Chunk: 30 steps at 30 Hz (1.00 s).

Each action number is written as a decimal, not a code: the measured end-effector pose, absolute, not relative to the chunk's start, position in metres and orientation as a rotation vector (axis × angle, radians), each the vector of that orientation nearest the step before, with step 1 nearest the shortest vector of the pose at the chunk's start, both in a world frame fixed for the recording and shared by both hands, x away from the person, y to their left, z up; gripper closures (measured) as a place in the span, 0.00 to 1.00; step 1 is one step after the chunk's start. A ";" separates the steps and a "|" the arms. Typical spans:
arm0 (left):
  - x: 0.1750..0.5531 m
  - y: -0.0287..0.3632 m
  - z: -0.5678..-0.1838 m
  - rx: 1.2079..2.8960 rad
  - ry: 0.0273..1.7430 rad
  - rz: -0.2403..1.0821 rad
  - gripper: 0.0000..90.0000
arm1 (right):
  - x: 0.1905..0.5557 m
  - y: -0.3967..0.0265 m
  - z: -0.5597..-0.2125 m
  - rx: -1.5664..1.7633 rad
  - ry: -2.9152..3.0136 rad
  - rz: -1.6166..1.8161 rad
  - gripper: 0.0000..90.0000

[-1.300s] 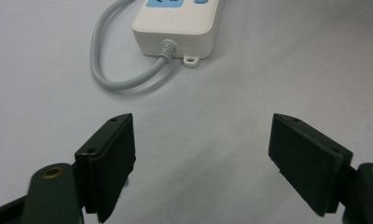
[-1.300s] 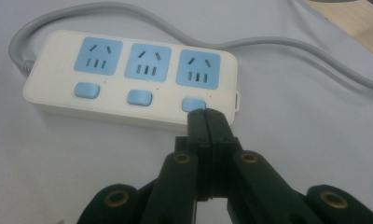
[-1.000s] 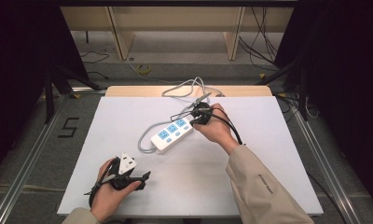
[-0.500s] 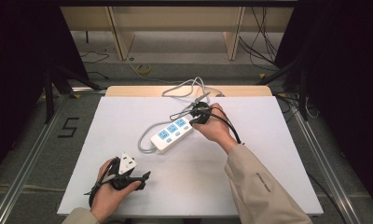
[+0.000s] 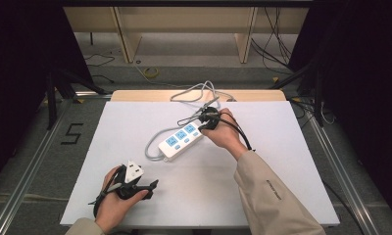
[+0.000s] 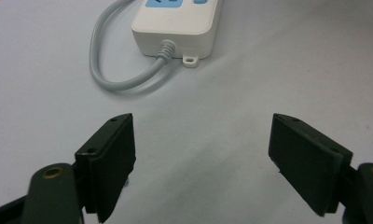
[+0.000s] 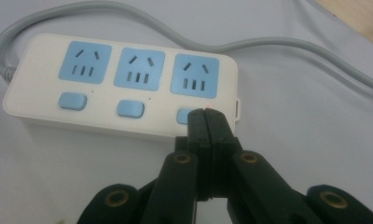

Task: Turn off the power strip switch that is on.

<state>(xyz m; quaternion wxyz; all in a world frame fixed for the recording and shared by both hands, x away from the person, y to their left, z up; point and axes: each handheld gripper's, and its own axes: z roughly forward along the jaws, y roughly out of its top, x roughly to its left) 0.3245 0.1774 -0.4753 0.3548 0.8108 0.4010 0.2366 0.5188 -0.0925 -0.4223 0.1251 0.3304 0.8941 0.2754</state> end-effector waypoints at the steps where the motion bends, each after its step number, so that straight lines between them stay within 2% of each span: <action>1: 0.325 0.178 -0.475 2.095 1.037 0.613 0.25 | 0.519 -0.092 -0.422 0.962 2.608 0.796 1.00; 30: 0.325 0.177 -0.476 2.100 1.033 0.608 0.25 | 0.530 -0.081 -0.430 0.975 2.623 0.776 1.00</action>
